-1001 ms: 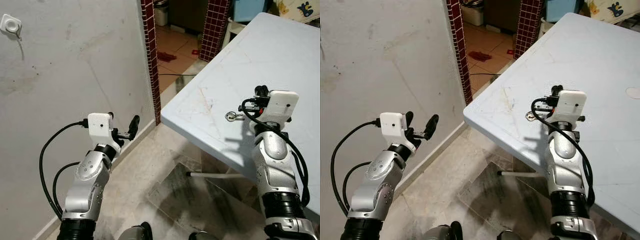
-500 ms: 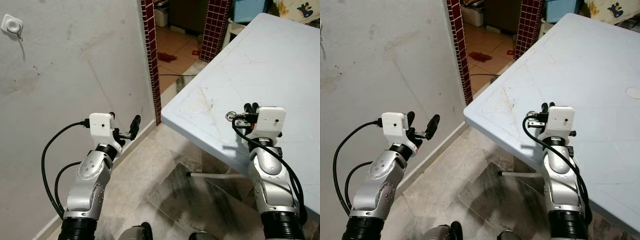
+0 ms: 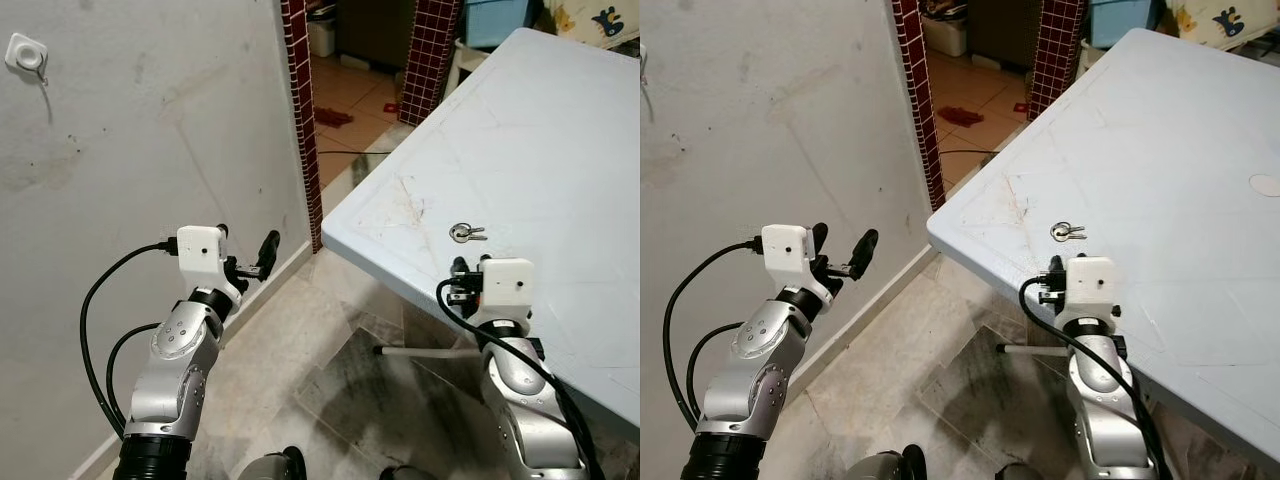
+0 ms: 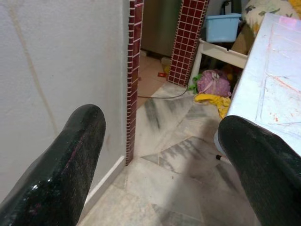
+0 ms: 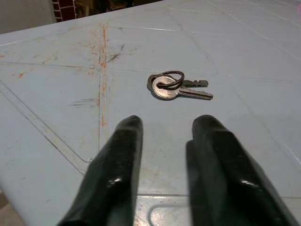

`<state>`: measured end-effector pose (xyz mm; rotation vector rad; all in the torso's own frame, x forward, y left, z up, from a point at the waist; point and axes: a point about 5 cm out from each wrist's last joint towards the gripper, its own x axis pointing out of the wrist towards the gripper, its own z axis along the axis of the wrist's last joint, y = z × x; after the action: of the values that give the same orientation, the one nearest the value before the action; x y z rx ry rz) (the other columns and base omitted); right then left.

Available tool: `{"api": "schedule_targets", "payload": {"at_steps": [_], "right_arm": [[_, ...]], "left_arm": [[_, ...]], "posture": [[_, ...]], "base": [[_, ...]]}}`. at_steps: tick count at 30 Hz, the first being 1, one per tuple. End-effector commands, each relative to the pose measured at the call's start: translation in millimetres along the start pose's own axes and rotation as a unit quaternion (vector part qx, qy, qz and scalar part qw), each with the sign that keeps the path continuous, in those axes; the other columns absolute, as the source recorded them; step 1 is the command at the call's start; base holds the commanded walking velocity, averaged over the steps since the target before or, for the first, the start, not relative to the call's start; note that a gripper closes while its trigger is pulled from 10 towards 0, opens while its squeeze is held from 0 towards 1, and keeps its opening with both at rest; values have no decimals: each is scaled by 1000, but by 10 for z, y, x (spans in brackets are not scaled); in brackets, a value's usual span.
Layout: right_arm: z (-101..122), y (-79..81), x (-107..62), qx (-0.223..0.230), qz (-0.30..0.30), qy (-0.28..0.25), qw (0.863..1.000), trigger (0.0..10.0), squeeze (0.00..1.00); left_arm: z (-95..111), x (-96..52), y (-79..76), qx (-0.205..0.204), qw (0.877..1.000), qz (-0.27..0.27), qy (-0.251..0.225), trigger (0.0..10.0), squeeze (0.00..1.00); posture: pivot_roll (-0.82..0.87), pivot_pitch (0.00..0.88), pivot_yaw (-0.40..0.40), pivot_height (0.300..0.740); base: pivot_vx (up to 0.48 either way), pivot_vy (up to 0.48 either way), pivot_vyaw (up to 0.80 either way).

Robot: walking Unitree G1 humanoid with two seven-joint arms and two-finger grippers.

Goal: Hang keys on a hook

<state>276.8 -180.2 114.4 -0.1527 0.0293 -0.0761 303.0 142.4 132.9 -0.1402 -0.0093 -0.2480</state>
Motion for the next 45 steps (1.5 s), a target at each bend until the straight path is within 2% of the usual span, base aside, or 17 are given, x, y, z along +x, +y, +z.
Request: {"api": "schedule_targets", "payload": {"at_steps": [1,7,14,17,26,27,28,29,30,34,35,36,45], "right_arm": [[-6,32,5,2,5,7,1000,10000,1000],[136,-27,192,-24,-10,-24,999,10000,1000],[171,-101,303,-32,-16,-26,999,10000,1000],[160,-142,363,-24,-22,-19,999,10000,1000],[181,-114,481,-15,1,-19,1000,10000,1000],[180,-104,488,-16,6,-18,1000,10000,886],[166,-89,498,-15,11,-14,1000,10000,459],[159,-84,500,-14,12,-12,1000,10000,459],[143,-67,505,-13,18,-8,1000,10000,12],[73,-13,496,-9,32,2,999,10000,0],[47,4,490,-5,39,6,999,745,0],[30,11,488,-1,42,9,999,0,0],[-78,-28,496,-12,48,22,999,0,0]], "left_arm": [[-16,-26,40,7,1000,2,8,10000,0],[-13,-30,43,8,1000,3,8,10000,0],[-12,-43,40,8,1000,3,8,10000,0],[-11,-49,43,8,1000,6,9,10000,0],[-9,-59,44,8,1000,5,9,10000,0],[-10,-62,43,8,1000,5,9,10000,0],[-10,-67,41,7,1000,5,9,10000,0],[-10,-68,40,7,1000,5,9,10000,0],[-11,-69,39,7,1000,5,9,10000,0],[-19,-77,38,6,1000,7,10,10000,0],[-24,-86,38,5,1000,8,11,10000,0],[-27,-93,37,5,1000,8,11,10000,0],[-25,-109,49,6,1000,11,12,10000,0]], "posture": [[-32,163,122,740],[-24,161,122,740],[-17,164,119,740],[-14,165,119,740],[-12,170,120,740],[-12,169,120,740],[-10,170,119,740],[-10,170,119,740],[-10,170,117,740],[-8,171,114,740],[-2,172,111,740],[-2,172,111,740],[2,173,108,740]], "base": [[0,0,0],[0,0,0],[0,0,0],[0,0,0],[0,0,0],[0,0,0],[0,0,0],[0,0,0],[0,0,0],[0,0,0],[0,0,0],[0,0,0],[0,0,0]]}}
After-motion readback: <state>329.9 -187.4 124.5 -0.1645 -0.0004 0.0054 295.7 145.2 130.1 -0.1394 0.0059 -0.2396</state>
